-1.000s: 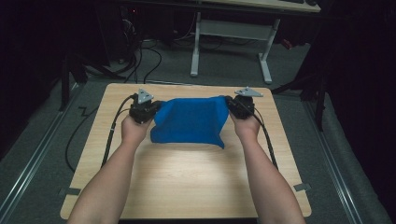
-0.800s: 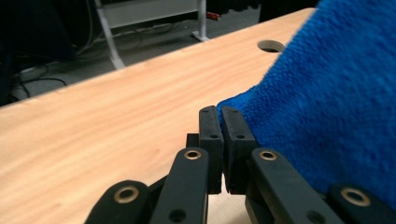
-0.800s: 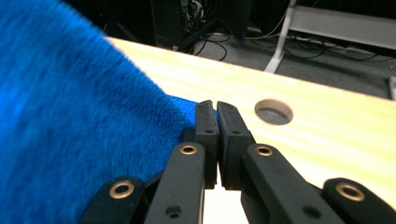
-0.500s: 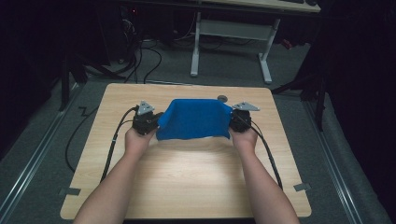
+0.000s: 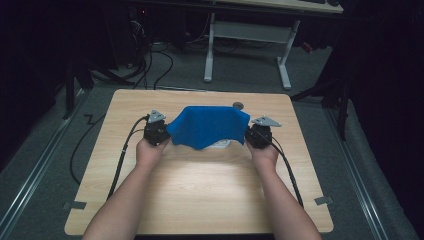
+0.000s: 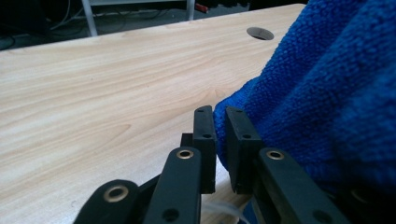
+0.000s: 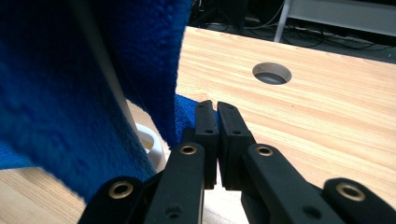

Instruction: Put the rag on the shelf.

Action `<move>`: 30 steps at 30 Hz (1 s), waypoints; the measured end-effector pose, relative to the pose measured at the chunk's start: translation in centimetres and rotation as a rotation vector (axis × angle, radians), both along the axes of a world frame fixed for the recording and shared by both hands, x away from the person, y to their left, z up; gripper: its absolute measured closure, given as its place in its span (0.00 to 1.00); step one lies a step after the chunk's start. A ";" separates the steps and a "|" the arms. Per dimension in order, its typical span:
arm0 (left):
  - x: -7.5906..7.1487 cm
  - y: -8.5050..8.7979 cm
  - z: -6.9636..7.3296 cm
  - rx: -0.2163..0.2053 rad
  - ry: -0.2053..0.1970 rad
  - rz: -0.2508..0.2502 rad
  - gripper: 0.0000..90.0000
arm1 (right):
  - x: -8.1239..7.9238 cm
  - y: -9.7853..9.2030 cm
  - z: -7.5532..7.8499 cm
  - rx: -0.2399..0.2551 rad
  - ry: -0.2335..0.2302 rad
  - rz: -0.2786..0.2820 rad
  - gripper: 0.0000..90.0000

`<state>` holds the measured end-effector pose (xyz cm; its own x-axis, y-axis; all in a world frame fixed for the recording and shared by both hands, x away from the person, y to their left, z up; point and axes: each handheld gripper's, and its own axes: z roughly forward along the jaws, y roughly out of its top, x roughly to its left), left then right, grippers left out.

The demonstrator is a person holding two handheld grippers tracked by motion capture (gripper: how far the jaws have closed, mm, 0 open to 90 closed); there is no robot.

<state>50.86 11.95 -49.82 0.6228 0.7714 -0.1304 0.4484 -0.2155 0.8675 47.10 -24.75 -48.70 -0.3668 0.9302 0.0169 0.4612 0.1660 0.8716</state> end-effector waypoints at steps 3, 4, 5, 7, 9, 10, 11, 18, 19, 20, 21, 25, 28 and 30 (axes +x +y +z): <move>-0.1 0.1 -0.1 0.007 -0.001 0.008 0.86 | -0.1 -0.2 -0.2 0.002 0.005 0.000 0.96; -0.3 0.2 -0.1 0.014 -0.007 0.025 0.82 | -0.2 -0.3 -0.3 0.005 0.008 0.000 0.93; -0.3 0.3 -0.2 0.013 -0.007 0.029 0.80 | -0.2 -0.3 -0.3 0.003 0.015 -0.004 0.91; -0.4 0.5 -0.2 0.005 -0.004 0.035 0.78 | -0.3 -0.4 -0.3 0.000 0.017 -0.004 0.90; -0.6 0.9 -0.3 0.019 -0.002 0.055 0.76 | -0.3 -0.6 -0.2 -0.003 0.015 -0.018 0.85; -0.9 1.3 -0.4 0.033 0.000 0.072 0.75 | -0.3 -0.7 -0.1 -0.004 0.012 -0.027 0.84; -0.9 1.3 -0.4 0.033 0.000 0.072 0.72 | -0.3 -0.7 -0.1 -0.004 0.012 -0.027 0.84; -4.2 3.3 0.5 0.077 -0.001 0.139 0.69 | -1.2 -1.9 0.9 -0.054 0.016 -0.041 0.75; -4.2 3.3 0.5 0.077 -0.001 0.139 0.69 | -1.2 -1.9 0.9 -0.054 0.016 -0.041 0.75; -4.8 4.0 1.0 0.066 -0.013 0.148 0.69 | -1.3 -2.3 1.1 -0.068 0.011 -0.045 0.73; -4.8 4.0 1.0 0.066 -0.013 0.148 0.69 | -1.3 -2.3 1.1 -0.068 0.011 -0.045 0.73; -5.7 5.1 1.3 0.046 -0.019 0.161 0.68 | -1.8 -2.7 1.5 -0.061 0.009 -0.062 0.71; -6.6 5.5 1.3 0.038 -0.025 0.144 0.66 | -2.7 -3.0 1.4 -0.068 0.019 -0.081 0.70; -7.1 5.7 1.0 0.042 -0.027 0.126 0.65 | -3.2 -3.1 1.5 -0.077 0.022 -0.076 0.69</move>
